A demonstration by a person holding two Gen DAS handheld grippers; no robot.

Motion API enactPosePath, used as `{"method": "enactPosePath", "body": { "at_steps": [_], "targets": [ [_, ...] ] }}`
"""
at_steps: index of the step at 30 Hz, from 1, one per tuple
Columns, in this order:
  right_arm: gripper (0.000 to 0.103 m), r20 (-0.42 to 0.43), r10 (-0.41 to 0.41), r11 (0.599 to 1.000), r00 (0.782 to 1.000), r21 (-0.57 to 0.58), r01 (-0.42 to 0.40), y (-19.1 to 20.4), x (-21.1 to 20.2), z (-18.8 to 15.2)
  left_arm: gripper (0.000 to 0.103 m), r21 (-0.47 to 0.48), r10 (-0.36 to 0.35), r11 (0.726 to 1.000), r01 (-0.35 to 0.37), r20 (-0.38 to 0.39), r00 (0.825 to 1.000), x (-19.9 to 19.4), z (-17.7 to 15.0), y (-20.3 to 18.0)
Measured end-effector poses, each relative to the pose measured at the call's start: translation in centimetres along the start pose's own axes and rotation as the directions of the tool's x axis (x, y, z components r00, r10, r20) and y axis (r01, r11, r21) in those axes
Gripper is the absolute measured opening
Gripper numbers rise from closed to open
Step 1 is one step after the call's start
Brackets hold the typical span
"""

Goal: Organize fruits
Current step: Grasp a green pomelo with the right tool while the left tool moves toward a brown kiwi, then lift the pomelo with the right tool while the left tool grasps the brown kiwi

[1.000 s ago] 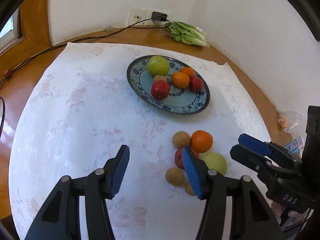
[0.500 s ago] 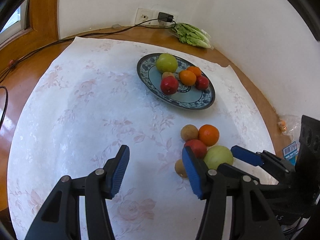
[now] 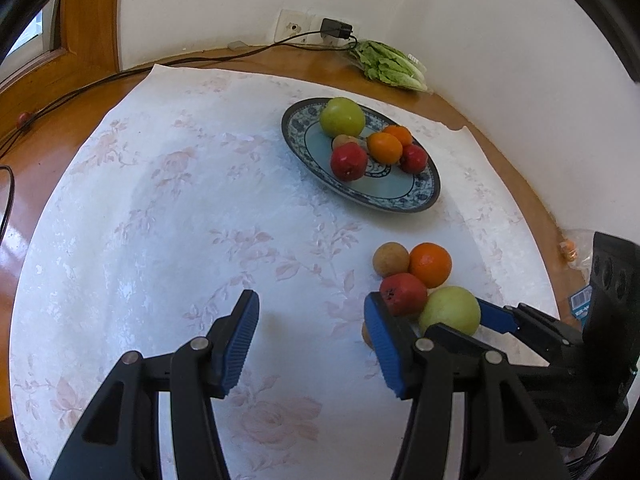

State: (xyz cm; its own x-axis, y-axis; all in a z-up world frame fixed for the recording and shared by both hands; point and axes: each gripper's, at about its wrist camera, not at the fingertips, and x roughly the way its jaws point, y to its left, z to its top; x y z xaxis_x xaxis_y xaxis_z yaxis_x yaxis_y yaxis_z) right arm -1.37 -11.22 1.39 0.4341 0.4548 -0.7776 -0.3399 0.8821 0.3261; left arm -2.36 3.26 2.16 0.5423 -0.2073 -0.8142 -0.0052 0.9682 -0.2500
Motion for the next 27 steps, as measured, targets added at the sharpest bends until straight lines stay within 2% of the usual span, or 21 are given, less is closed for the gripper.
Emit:
{"method": "enactPosePath", "body": {
  "at_steps": [5,17,27],
  "targets": [
    [0.049,0.008,0.032,0.999,0.999,0.008,-0.032,-0.1,-0.1,-0.1,0.058,0.003,0.003,1.0,-0.003,-0.002,1.0,0.0,-0.1,-0.1],
    [0.049,0.064,0.018,1.0,0.998,0.003,-0.018,-0.4,-1.5,0.0,0.058,0.012,0.009,1.0,-0.009,-0.004,1.0,0.1,-0.2,-0.4],
    [0.049,0.102,-0.043,0.998,0.994,0.039,0.039,-2.2,-2.3,0.0,0.058,0.043,0.001,0.999,-0.002,0.007,1.0,0.0,-0.5,-1.5]
  ]
}}
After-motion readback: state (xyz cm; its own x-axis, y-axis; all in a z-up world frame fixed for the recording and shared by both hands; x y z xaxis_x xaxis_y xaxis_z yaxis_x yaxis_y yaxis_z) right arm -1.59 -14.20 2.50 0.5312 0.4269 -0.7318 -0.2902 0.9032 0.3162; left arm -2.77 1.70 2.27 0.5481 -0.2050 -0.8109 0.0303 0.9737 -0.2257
